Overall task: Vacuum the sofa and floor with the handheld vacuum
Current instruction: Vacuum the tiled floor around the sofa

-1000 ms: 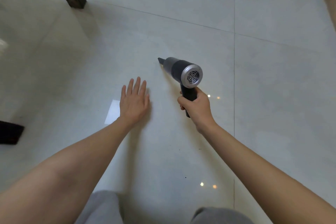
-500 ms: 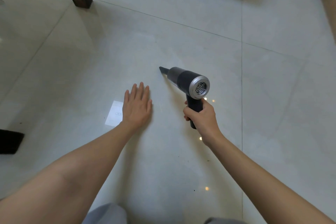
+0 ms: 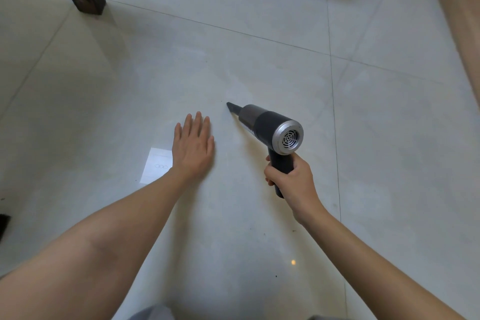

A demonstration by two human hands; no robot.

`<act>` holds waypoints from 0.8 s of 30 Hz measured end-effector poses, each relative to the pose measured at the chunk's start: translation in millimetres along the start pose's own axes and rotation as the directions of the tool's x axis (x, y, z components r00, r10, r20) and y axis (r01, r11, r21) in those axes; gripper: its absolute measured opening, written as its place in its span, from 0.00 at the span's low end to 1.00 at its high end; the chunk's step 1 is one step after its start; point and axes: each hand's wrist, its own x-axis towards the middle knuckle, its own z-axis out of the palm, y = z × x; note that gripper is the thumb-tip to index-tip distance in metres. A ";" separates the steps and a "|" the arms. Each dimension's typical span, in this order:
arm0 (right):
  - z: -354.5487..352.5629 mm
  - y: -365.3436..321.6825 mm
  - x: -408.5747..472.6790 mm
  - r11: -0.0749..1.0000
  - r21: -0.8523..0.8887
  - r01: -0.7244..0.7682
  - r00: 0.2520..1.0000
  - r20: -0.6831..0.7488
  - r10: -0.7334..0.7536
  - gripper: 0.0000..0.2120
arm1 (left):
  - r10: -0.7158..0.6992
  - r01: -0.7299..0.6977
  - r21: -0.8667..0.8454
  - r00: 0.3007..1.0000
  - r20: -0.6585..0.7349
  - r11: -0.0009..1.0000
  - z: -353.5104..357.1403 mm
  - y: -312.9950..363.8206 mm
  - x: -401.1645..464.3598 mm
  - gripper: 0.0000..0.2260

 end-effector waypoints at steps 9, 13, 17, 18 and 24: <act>9.2 -0.5 -1.2 1.000 -0.004 -0.009 1.000 0.019 0.009 0.13 | -0.010 0.010 0.014 1.000 -0.008 1.000 0.4 -16.0 7.2 0.25; 15.7 -4.9 6.9 1.000 -0.003 -0.004 1.000 0.018 0.004 0.12 | -0.017 0.017 0.007 1.000 -0.002 1.000 -0.7 -22.4 9.1 0.25; 22.0 -10.0 14.7 1.000 -0.015 0.003 1.000 0.017 -0.003 0.15 | -0.023 0.023 0.012 1.000 0.004 1.000 -1.6 -27.4 12.3 0.25; 23.1 -11.1 16.4 1.000 -0.020 0.009 1.000 0.016 -0.009 0.15 | -0.022 0.022 0.012 1.000 0.001 1.000 -1.7 -28.5 13.5 0.25; 36.6 -23.7 34.6 0.999 0.005 0.037 0.999 0.022 -0.037 0.12 | -0.011 0.012 0.017 1.000 -0.029 1.000 -9.6 -39.6 29.0 0.25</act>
